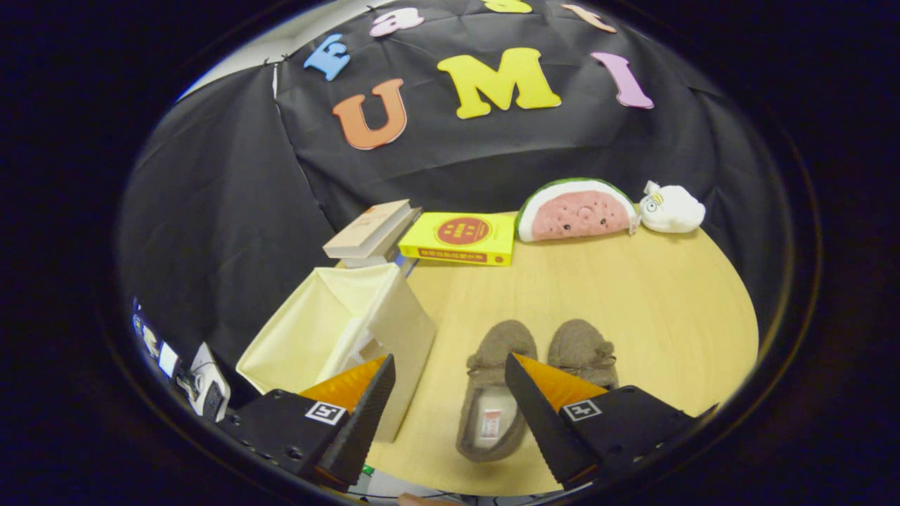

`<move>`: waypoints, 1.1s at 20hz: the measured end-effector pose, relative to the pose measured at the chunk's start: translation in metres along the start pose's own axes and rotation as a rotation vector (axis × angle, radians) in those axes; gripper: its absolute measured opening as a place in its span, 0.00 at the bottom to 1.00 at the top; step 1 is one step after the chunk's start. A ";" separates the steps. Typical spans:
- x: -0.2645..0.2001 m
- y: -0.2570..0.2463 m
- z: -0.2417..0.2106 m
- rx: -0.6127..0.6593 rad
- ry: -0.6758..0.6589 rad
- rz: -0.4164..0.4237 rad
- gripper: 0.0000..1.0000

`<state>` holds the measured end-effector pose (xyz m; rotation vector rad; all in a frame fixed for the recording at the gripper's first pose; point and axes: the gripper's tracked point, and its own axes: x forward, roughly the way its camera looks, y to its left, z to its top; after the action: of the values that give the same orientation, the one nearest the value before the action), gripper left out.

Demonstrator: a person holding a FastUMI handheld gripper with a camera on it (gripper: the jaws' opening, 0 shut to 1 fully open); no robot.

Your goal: Open the storage box then place both shoes into the box .Put the left shoe in first, then the right shoe, with the right side of both shoes facing outward in a uniform manner.

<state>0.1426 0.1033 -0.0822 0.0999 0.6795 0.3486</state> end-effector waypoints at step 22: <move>0.070 -0.066 -0.088 0.001 0.422 -0.179 0.07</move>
<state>0.1566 0.0643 -0.2058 -0.0361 1.0982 0.1972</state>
